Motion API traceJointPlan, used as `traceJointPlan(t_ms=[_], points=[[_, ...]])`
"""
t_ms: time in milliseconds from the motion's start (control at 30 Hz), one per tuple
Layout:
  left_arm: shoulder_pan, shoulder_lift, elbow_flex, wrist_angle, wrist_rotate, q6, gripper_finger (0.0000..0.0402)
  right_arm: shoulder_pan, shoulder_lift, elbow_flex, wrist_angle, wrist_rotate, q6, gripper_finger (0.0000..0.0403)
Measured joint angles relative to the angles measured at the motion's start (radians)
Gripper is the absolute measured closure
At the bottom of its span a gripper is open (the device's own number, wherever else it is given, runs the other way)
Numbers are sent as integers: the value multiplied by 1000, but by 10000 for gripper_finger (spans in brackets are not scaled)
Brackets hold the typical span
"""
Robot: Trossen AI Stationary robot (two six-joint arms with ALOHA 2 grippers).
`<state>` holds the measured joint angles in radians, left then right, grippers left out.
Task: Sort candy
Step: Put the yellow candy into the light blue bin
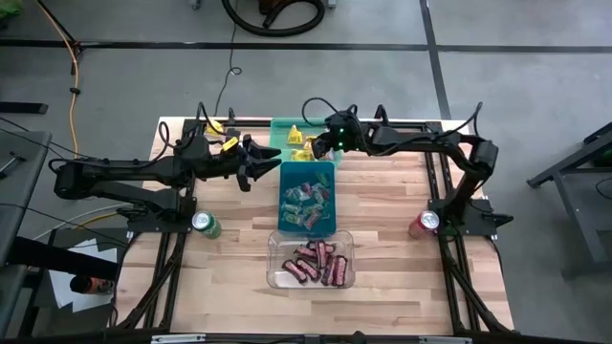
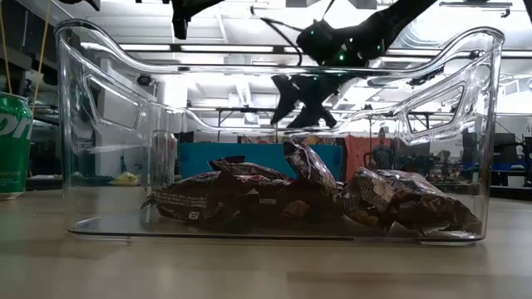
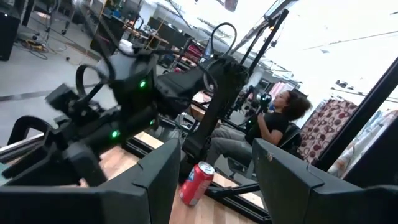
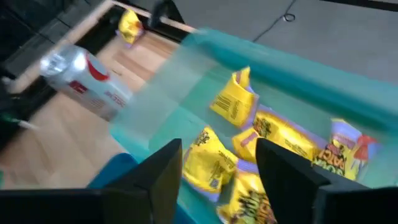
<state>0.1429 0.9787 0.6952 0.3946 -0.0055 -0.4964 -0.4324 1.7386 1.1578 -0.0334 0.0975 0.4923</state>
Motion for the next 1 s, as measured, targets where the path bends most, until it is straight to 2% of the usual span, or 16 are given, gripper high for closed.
traceJointPlan(t_ms=[100, 233, 333, 400, 633, 767, 1000], points=[[0, 0, 0, 0, -4, 1, 215, -14, -37, 26, -27, -65, -2, 186], [0, 0, 0, -9, -5, 5, 215, -35, -135, 57, -8, -283, -16, 182], [0, 2, 0, -26, -6, 34, 215, -3, -234, 58, 41, -427, -60, 181], [0, 2, 0, -27, -6, 37, 215, 40, -298, 58, 43, -461, -101, 181], [0, 2, 0, -33, -6, 46, 215, 241, -446, 56, 41, -432, -191, 181], [0, 2, 0, -40, -6, 46, 215, 345, -460, 56, 40, -330, -221, 181], [0, 2, 0, -40, -10, 45, 215, 408, -448, 54, 34, -221, -248, 181]])
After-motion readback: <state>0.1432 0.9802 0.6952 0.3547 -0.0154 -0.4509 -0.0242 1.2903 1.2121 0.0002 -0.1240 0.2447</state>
